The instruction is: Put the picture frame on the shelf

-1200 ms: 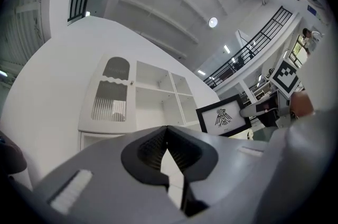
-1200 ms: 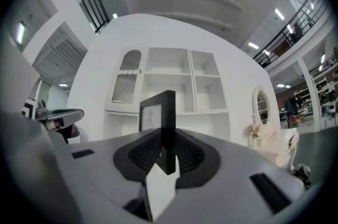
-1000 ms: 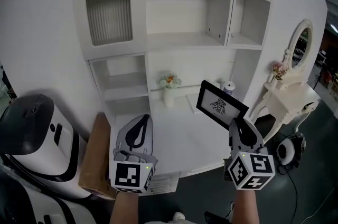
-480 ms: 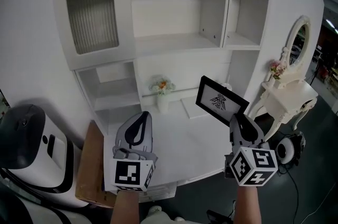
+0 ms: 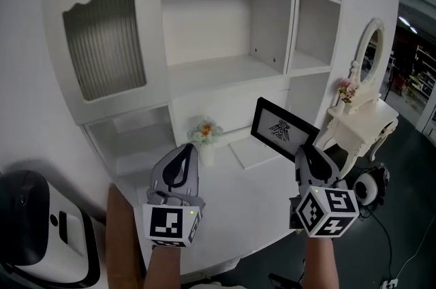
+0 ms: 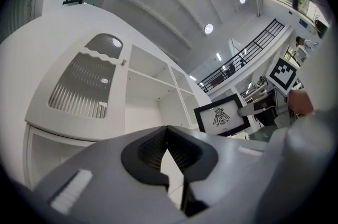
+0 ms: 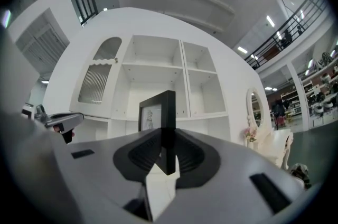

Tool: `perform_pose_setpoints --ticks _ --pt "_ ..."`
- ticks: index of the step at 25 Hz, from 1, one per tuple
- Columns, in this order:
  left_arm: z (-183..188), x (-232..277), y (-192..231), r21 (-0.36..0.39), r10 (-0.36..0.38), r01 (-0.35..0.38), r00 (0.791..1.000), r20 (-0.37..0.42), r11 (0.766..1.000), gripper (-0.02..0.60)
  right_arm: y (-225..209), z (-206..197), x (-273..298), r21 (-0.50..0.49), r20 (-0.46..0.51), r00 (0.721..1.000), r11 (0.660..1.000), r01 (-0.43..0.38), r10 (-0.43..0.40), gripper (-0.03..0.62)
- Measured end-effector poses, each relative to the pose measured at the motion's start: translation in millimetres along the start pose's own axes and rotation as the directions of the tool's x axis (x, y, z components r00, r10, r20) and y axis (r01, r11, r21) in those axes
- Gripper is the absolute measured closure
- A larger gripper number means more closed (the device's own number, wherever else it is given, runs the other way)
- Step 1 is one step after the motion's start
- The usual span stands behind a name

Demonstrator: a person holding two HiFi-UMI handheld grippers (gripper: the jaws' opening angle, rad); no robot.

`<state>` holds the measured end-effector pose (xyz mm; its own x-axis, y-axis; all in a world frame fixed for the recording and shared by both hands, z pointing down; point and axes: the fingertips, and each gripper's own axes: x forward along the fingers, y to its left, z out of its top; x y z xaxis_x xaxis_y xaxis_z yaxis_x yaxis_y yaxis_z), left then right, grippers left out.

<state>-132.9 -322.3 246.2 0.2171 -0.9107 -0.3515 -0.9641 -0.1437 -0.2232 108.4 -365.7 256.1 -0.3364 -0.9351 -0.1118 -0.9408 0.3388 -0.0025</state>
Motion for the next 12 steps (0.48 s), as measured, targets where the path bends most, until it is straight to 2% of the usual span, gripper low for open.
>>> perform_pose_setpoints --ticks 5,12 --pt "-8.9 19.1 25.9 -0.023 -0.06 0.061 0.998 0.021 0.998 0.572 18.3 5.5 26.7 -0.005 0.001 0.998 0.998 0.057 -0.057 0.513" --pt "-21.6 31.8 38.4 -0.046 -0.127 0.128 0.991 0.038 0.991 0.572 26.7 27.8 66.4 0.008 -0.011 0.995 0.995 0.101 -0.101 0.513"
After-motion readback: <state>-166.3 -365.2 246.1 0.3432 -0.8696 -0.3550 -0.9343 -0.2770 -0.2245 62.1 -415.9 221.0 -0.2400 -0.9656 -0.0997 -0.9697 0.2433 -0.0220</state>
